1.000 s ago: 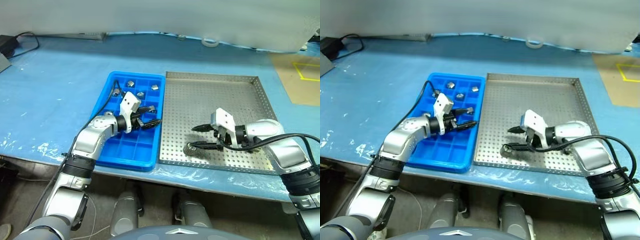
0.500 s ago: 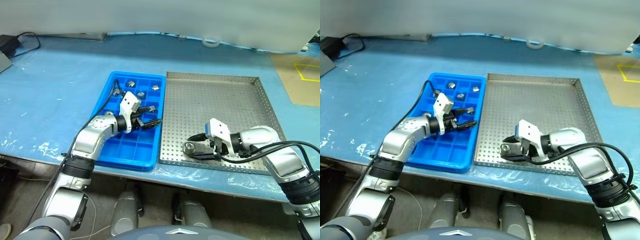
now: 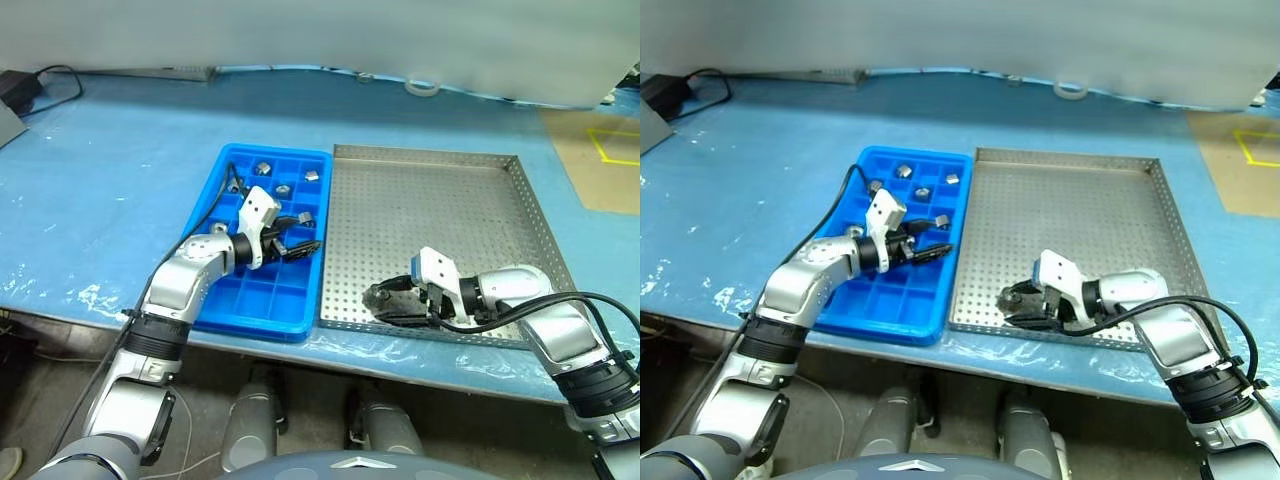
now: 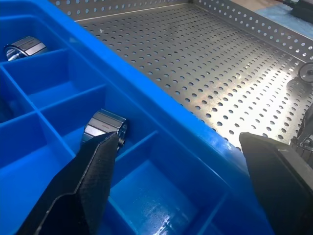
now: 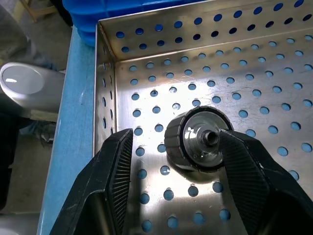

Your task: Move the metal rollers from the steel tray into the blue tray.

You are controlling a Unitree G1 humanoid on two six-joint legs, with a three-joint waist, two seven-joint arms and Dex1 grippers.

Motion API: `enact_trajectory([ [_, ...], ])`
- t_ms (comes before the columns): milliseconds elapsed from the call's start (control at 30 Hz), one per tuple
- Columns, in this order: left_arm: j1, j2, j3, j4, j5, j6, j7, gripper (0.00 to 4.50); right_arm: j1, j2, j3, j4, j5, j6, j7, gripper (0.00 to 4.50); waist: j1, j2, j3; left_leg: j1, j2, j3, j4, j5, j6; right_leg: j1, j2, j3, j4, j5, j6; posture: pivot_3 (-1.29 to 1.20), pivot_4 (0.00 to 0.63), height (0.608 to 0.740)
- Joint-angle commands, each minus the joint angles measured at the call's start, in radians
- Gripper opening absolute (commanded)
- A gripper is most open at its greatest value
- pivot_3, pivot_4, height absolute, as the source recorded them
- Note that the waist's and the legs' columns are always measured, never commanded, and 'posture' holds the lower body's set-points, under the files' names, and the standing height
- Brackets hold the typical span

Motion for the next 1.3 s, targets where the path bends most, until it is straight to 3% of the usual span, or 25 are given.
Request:
enact_trajectory([
  [33,-0.002,0.005,0.01,-0.031,-0.006,-0.009,-0.003,4.17,-0.002,0.018,0.016,0.156,-0.048,-0.115,0.017,2.89,0.0,0.0,0.0,0.001,0.0,0.0,0.0,0.0,0.0,0.001,0.0,0.0,0.0,0.0,0.0,-0.13,0.15,0.74],
  [300,0.0,0.002,0.007,-0.029,-0.006,-0.009,-0.006,4.17,-0.262,0.144,0.013,0.787,-0.125,-0.434,0.062,2.89,-0.01,-0.001,-0.001,0.009,0.0,0.0,0.004,0.0,0.0,0.009,0.0,0.0,0.0,0.001,-0.001,-0.13,0.15,0.74],
  [467,0.003,-0.002,0.004,-0.022,-0.003,-0.013,-0.007,4.17,-0.429,0.246,0.005,1.116,-0.182,-0.571,0.006,2.89,-0.012,-0.002,-0.002,0.014,0.001,0.0,0.005,0.0,0.0,0.014,0.0,0.001,0.0,0.001,-0.002,-0.13,0.15,0.74],
  [533,0.002,-0.004,0.003,-0.017,-0.002,-0.015,-0.007,4.17,-0.462,0.266,0.002,1.185,-0.203,-0.608,-0.013,2.89,-0.019,-0.008,-0.005,0.015,0.001,0.0,0.005,0.0,0.0,0.014,0.0,0.001,0.001,0.002,-0.003,-0.13,0.15,0.74],
  [700,0.002,-0.01,0.002,-0.01,0.0,-0.018,-0.007,4.17,-0.499,0.317,0.012,1.301,-0.255,-0.669,-0.068,2.89,-0.032,-0.009,-0.005,0.02,0.004,0.0,0.005,0.001,-0.002,0.013,0.0,0.0,0.0,0.003,-0.006,-0.13,0.15,0.74],
  [833,0.001,-0.012,0.002,-0.004,0.003,-0.022,-0.006,4.17,-0.516,0.377,-0.034,1.397,-0.255,-0.703,-0.233,2.89,-0.034,-0.009,-0.005,0.032,0.005,-0.003,0.005,0.0,-0.004,0.015,0.0,-0.002,-0.003,-0.001,0.002,-0.13,0.15,0.74],
  [967,0.003,-0.013,0.001,-0.007,0.002,-0.021,-0.006,4.17,-0.541,0.382,-0.056,1.42,-0.273,-0.728,-0.315,2.89,-0.045,-0.003,-0.001,0.034,0.005,-0.014,0.0,-0.004,-0.011,0.013,-0.005,-0.023,-0.013,-0.002,0.002,-0.13,0.15,0.74],
  [1000,0.002,-0.014,0.001,-0.007,0.002,-0.02,-0.006,4.17,-0.533,0.385,-0.061,1.391,-0.264,-0.738,-0.291,2.89,-0.031,-0.004,-0.002,0.031,0.004,-0.009,-0.014,-0.002,-0.013,0.012,-0.002,-0.026,-0.001,-0.011,-0.008,-0.13,0.15,0.74],
  [1033,0.002,-0.013,0.002,-0.009,0.001,-0.019,-0.006,4.17,-0.523,0.382,-0.07,1.365,-0.249,-0.746,-0.256,2.89,-0.01,-0.021,-0.009,0.027,0.004,0.008,-0.03,0.0,-0.018,0.005,-0.002,-0.025,0.034,-0.037,-0.03,-0.13,0.15,0.74],
  [1067,0.003,-0.013,0.003,-0.01,0.0,-0.018,-0.007,4.17,-0.515,0.38,-0.079,1.346,-0.239,-0.751,-0.231,2.89,0.001,-0.047,-0.02,0.031,0.006,0.045,-0.047,0.004,-0.023,0.005,-0.002,-0.003,0.104,-0.062,-0.05,-0.13,0.15,0.74],
  [1100,0.004,-0.013,0.004,-0.012,-0.001,-0.018,-0.007,4.17,-0.507,0.384,-0.087,1.333,-0.229,-0.748,-0.208,2.89,0.013,-0.04,-0.016,0.033,0.004,0.075,-0.033,0.006,-0.035,0.002,-0.001,0.043,0.089,-0.087,0.001,-0.13,0.15,0.74],
  [1133,0.005,-0.013,0.004,-0.013,-0.001,-0.018,-0.007,4.17,-0.503,0.389,-0.095,1.325,-0.221,-0.741,-0.191,2.89,0.024,-0.02,-0.015,0.022,0.005,0.039,0.0,-0.013,-0.063,-0.002,-0.002,0.044,0.092,-0.086,0.001,-0.13,0.15,0.74],
  [1167,0.006,-0.013,0.005,-0.015,-0.001,-0.017,-0.007,4.17,-0.499,0.393,-0.103,1.287,-0.203,-0.715,-0.161,2.89,0.025,-0.01,-0.015,0.016,-0.017,-0.065,0.064,-0.013,-0.066,0.009,0.013,0.041,0.085,-0.084,-0.002,-0.13,0.15,0.74],
  [1200,0.007,-0.012,0.005,-0.016,-0.001,-0.017,-0.007,4.17,-0.495,0.396,-0.11,1.256,-0.192,-0.695,-0.14,2.89,0.02,-0.009,-0.015,0.032,-0.02,-0.099,0.068,-0.026,-0.069,0.009,0.02,0.039,0.08,-0.083,-0.004,-0.13,0.15,0.74],
  [1233,0.007,-0.013,0.003,-0.016,-0.001,-0.018,-0.008,4.17,-0.478,0.383,-0.122,0.978,-0.084,-0.463,-0.124,2.89,0.013,-0.013,-0.015,0.039,-0.021,-0.1,0.035,-0.044,-0.074,0.004,0.022,0.034,0.076,-0.078,-0.006,-0.14,0.15,0.74],
  [1267,0.006,-0.014,0.002,-0.016,0.0,-0.018,-0.008,4.17,-0.464,0.374,-0.131,0.769,-0.005,-0.287,-0.116,2.89,0.007,-0.013,-0.014,0.037,-0.012,-0.089,0.022,-0.035,-0.067,0.002,0.027,0.037,0.055,-0.05,-0.018,-0.14,0.15,0.74],
  [1300,0.004,-0.016,0.001,-0.016,-0.001,-0.018,-0.008,4.17,-0.459,0.366,-0.153,0.599,0.073,-0.127,-0.127,2.89,-0.002,-0.008,-0.01,0.033,-0.007,-0.087,0.021,-0.033,-0.061,0.002,0.03,0.036,0.042,-0.032,-0.021,-0.14,0.15,0.74],
])
